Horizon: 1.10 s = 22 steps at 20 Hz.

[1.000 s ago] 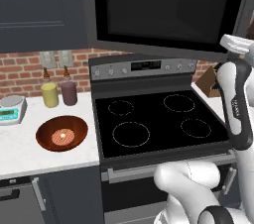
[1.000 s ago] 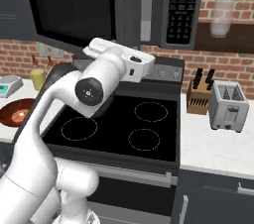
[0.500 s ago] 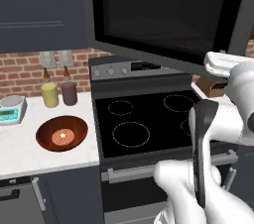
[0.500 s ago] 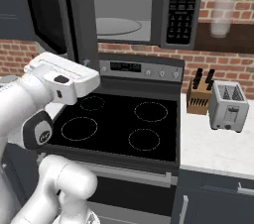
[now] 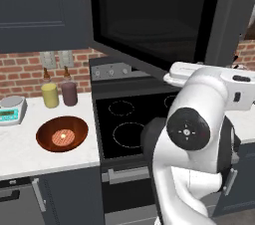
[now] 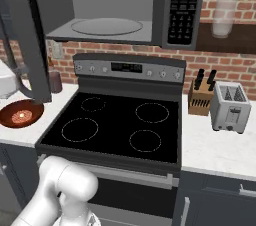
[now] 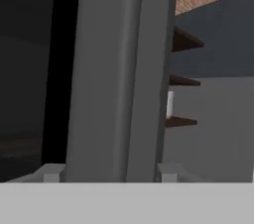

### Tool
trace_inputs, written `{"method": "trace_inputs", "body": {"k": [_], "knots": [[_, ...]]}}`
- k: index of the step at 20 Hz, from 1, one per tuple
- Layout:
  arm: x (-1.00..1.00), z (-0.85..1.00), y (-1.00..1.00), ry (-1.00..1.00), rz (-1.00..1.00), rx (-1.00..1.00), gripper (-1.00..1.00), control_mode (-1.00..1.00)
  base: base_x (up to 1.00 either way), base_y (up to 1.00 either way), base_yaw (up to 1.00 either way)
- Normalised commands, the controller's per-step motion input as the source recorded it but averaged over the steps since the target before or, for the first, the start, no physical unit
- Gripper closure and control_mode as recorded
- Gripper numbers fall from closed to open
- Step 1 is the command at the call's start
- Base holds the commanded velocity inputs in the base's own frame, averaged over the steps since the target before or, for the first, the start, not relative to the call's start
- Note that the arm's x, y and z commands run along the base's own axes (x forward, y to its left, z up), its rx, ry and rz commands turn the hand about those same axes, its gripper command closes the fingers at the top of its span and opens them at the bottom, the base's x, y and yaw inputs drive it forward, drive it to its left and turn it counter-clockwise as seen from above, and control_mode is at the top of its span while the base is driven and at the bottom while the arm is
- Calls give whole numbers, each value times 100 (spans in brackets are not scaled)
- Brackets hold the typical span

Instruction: Open the microwave, place the bowl with waffle inside the microwave, then close the microwave door and turn it on.

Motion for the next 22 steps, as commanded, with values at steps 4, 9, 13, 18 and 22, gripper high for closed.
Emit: {"method": "trace_inputs", "body": {"k": [4,9,13,18,22], "knots": [[0,-40,53,-4,-15,-8,-100,-100,0,0,0],[0,-41,13,-7,-13,0,-100,-100,0,0,0],[0,-34,0,-3,-12,0,-100,-100,0,0,0],[-4,-23,0,-7,-14,0,-100,-100,0,0,0],[-40,0,20,-21,-3,0,-100,-100,0,0,0]]}}
